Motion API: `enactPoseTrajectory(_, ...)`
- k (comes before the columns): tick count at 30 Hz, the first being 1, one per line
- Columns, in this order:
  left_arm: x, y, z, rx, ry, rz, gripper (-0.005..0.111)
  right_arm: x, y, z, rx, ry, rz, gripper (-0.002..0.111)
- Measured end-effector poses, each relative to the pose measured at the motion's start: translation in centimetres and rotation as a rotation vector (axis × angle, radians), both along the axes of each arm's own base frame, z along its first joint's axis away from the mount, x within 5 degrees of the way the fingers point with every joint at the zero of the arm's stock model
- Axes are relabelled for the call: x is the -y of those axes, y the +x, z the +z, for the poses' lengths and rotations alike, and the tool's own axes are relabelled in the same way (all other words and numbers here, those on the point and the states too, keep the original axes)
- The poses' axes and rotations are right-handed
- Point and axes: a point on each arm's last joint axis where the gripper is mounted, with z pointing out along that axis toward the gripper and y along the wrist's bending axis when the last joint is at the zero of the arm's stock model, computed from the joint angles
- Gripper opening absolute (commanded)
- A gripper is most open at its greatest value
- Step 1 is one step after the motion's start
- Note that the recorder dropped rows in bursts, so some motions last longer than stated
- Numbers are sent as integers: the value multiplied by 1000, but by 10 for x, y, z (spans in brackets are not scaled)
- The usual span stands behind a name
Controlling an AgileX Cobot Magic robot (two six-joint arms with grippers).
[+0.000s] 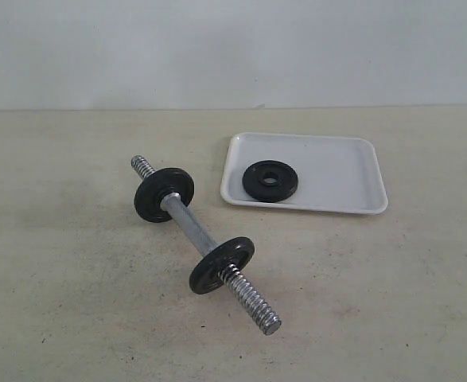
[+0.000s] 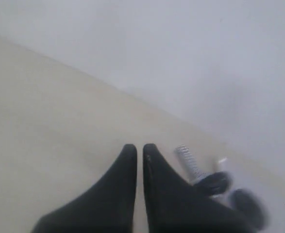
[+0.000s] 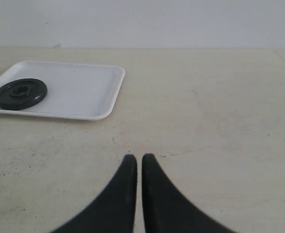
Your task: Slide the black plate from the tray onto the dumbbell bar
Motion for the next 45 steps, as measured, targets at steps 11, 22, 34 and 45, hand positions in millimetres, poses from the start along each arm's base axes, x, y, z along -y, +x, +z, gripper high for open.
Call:
enactPoseTrajectory(11,7,0,-1,-7,-468,-22,4,0,0,0,0,0,0,2)
enactPoseTrajectory(22,7,0,-1,-8,-401,-31,4,0,0,0,0,0,0,2)
enactPoseTrajectory(34,37,-8,23,78,-290,-395,4,-7,2,37,414,-20,82,2)
enactPoseTrajectory(45,68,-32,48,576,560,-763,4,-16,-18,80,850,560,296,2)
